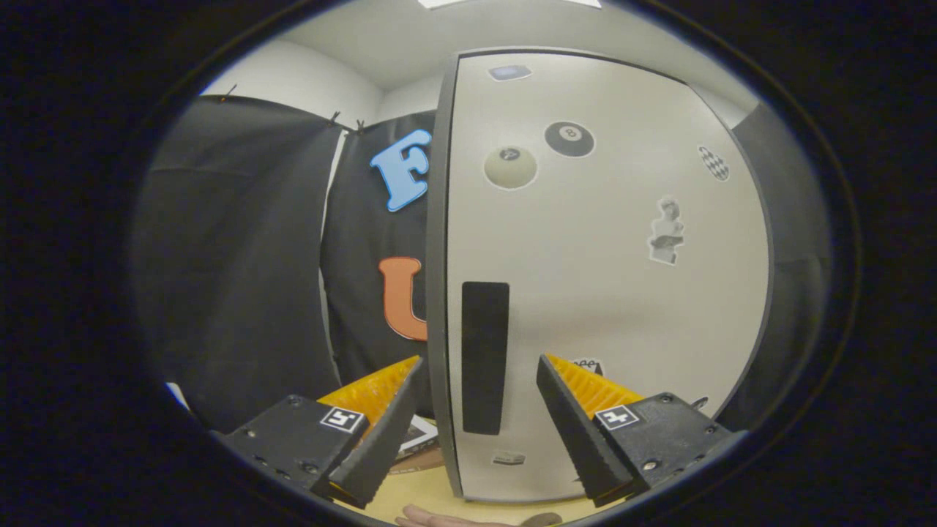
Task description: Open the shoe cabinet door, grab the shoes and put them into the shoe cabinet, then close the shoe cabinet door.
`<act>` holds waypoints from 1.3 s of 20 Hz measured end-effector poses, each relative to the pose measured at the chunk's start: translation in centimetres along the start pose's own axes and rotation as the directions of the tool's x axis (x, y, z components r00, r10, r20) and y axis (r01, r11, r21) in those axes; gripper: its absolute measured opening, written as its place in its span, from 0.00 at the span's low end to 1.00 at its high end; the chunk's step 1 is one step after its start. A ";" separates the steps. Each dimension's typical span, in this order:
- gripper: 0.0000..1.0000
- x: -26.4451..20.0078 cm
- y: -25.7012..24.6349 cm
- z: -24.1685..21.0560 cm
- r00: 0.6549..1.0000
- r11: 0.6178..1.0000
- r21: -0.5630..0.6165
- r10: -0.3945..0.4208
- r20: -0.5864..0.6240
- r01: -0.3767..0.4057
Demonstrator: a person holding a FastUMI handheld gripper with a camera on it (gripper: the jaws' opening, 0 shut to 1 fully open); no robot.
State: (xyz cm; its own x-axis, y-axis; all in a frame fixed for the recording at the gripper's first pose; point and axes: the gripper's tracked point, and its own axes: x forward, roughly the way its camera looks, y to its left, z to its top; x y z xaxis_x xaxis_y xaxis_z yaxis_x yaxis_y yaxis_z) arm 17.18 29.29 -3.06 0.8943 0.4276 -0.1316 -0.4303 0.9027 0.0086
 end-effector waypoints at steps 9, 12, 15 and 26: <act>0.48 2.2 -0.4 0.6 1.000 0.999 0.041 -0.025 -0.003 0.025; 0.33 1.7 -0.5 0.8 0.999 0.998 0.050 -0.035 0.014 0.034; 0.33 1.4 -0.6 0.6 0.999 0.999 0.030 -0.038 0.008 0.038; 0.29 -3.0 -0.2 -0.1 0.994 0.997 -0.026 0.071 -0.082 -0.073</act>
State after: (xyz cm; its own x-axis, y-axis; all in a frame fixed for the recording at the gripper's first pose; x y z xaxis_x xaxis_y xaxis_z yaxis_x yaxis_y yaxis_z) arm 14.54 27.81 -2.78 0.8485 0.4851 -0.2114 -0.4978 0.8673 -0.0076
